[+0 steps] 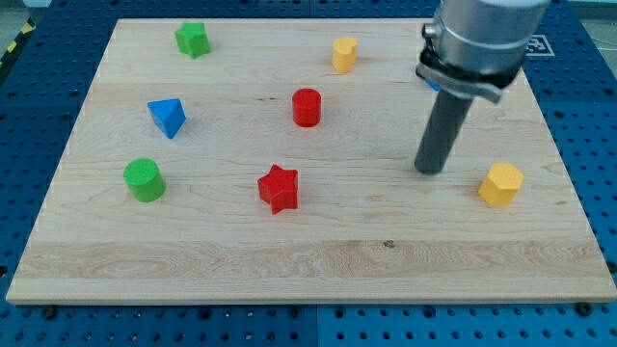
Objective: Move the yellow hexagon to the bottom right corner of the board
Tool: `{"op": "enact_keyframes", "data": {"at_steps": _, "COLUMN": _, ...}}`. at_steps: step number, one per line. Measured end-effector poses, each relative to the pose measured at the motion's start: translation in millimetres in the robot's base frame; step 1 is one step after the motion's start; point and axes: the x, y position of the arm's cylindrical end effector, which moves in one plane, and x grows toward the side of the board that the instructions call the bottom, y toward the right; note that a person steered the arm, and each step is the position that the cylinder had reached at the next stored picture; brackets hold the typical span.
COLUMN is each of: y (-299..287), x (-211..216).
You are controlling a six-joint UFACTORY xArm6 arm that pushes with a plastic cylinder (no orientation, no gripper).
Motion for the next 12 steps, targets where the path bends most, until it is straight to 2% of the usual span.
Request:
{"op": "enact_keyframes", "data": {"at_steps": 1, "y": 33.8, "x": -9.1}}
{"op": "enact_keyframes", "data": {"at_steps": 2, "y": 69.5, "x": 9.7}}
{"op": "enact_keyframes", "data": {"at_steps": 3, "y": 72.2, "x": 50.8}}
{"op": "enact_keyframes", "data": {"at_steps": 4, "y": 65.0, "x": 44.4}}
{"op": "enact_keyframes", "data": {"at_steps": 5, "y": 22.7, "x": 34.1}}
{"op": "enact_keyframes", "data": {"at_steps": 6, "y": 16.5, "x": 57.3}}
{"op": "enact_keyframes", "data": {"at_steps": 7, "y": 34.3, "x": 77.6}}
{"op": "enact_keyframes", "data": {"at_steps": 9, "y": 54.6, "x": 55.0}}
{"op": "enact_keyframes", "data": {"at_steps": 10, "y": 73.5, "x": 65.7}}
{"op": "enact_keyframes", "data": {"at_steps": 11, "y": 86.5, "x": 94.8}}
{"op": "enact_keyframes", "data": {"at_steps": 12, "y": 75.3, "x": 79.4}}
